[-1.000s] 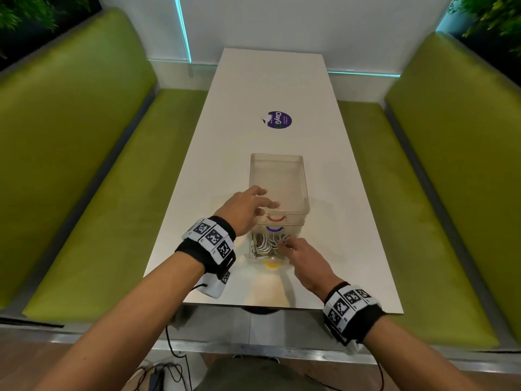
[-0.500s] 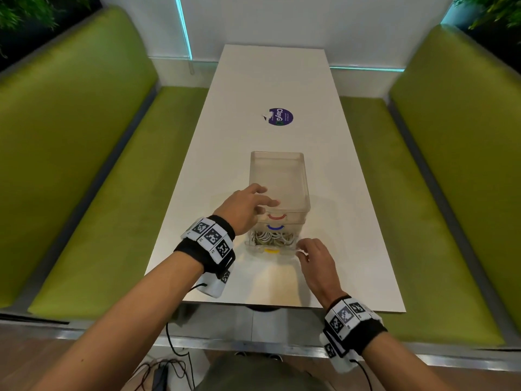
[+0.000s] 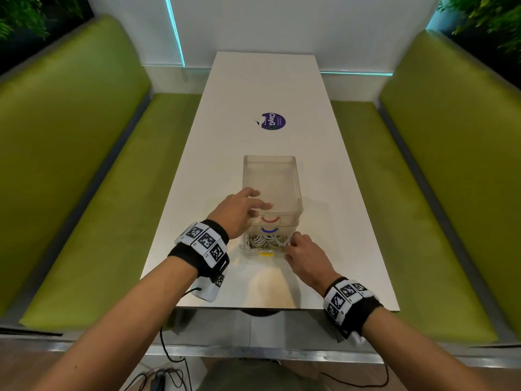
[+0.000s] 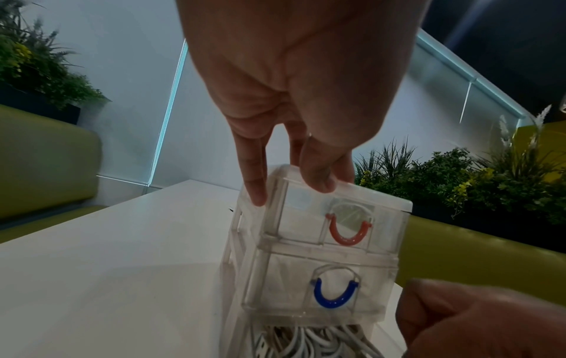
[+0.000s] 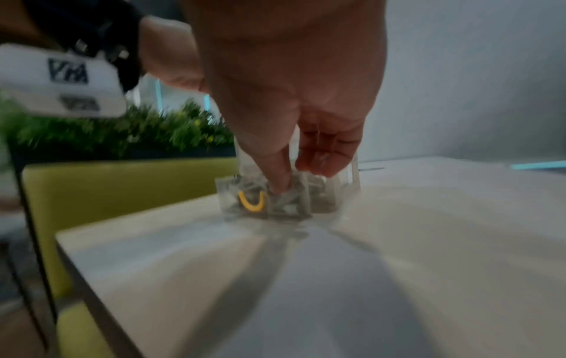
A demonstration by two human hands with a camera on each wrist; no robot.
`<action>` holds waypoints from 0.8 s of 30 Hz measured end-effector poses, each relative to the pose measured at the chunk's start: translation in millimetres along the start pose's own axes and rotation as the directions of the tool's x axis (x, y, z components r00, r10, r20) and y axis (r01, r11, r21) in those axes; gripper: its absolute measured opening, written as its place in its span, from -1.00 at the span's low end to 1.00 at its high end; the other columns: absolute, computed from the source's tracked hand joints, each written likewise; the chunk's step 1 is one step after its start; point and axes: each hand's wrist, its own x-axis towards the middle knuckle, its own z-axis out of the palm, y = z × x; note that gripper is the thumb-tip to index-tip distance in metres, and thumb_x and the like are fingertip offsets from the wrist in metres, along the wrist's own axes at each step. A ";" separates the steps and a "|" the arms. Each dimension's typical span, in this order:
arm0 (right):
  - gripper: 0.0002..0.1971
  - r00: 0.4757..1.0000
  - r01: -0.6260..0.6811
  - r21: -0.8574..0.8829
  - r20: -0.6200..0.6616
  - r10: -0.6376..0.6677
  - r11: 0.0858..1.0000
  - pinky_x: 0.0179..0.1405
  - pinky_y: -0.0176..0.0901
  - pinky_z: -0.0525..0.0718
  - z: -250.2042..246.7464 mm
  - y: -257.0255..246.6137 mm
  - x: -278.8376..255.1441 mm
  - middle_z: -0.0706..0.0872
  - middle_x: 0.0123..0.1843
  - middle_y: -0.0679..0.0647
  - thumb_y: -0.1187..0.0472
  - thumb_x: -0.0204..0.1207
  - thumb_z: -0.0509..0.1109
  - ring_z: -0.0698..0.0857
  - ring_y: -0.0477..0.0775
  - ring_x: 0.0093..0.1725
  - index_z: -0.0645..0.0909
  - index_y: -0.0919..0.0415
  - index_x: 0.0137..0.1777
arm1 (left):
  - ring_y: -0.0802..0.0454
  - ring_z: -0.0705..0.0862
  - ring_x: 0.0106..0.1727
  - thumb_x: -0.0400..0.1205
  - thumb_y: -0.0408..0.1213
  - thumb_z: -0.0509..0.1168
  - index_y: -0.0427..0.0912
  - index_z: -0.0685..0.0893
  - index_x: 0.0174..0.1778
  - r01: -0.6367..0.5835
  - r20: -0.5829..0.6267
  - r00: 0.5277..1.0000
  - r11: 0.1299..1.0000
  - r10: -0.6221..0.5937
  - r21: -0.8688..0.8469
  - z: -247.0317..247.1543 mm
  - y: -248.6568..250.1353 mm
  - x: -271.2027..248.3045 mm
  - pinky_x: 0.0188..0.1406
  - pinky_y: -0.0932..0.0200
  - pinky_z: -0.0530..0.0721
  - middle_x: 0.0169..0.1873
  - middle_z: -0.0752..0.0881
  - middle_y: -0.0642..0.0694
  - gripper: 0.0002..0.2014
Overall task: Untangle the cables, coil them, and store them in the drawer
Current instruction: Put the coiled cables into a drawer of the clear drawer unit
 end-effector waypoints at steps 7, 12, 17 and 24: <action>-0.47 0.998 0.034 -0.016 -0.047 -0.034 0.999 -0.31 -0.12 0.71 16.7 -34.4 -7.3 0.75 -0.04 0.13 0.34 0.05 0.64 0.73 0.16 -0.13 0.70 0.22 0.10 | 0.04 0.73 0.00 0.60 -0.57 0.18 0.07 0.66 0.32 0.018 0.020 1.000 1.000 -0.018 -0.019 -0.4 1.0 -0.4 0.09 0.32 0.50 0.45 0.45 -0.05 -0.49; -0.52 0.990 -0.041 0.004 -0.134 0.042 0.999 -0.34 -0.16 0.70 11.6 -24.1 3.5 0.78 -0.11 0.12 0.46 0.01 0.62 0.72 0.18 -0.17 0.74 0.24 0.00 | 0.04 0.75 -0.06 0.59 -0.59 0.17 0.06 0.67 0.30 0.030 0.029 0.999 0.999 -0.029 -0.043 -1.9 2.4 0.4 0.05 0.33 0.51 0.44 0.46 -0.05 -0.48; -0.92 0.992 -0.088 0.115 -0.077 0.097 0.989 -0.35 0.01 0.67 13.3 -31.5 -1.4 0.68 -0.01 0.19 0.31 0.49 0.36 0.68 0.28 -0.12 0.66 0.31 -0.09 | 0.06 0.75 -0.06 0.58 -0.60 0.15 0.07 0.68 0.29 0.027 0.027 0.999 0.997 -0.025 -0.068 -1.2 0.9 0.1 0.05 0.27 0.57 0.44 0.46 -0.03 -0.47; -0.77 0.969 -0.152 0.030 0.199 0.143 0.988 -0.13 0.01 0.60 -5.6 -40.9 26.2 0.70 0.10 0.28 0.31 0.62 0.13 0.68 0.34 0.04 0.62 0.32 0.09 | 0.00 0.75 -0.01 0.61 -0.60 0.16 0.04 0.67 0.30 0.013 0.046 0.999 0.998 -0.010 -0.067 -2.9 0.3 0.1 0.03 0.27 0.60 0.46 0.44 -0.06 -0.49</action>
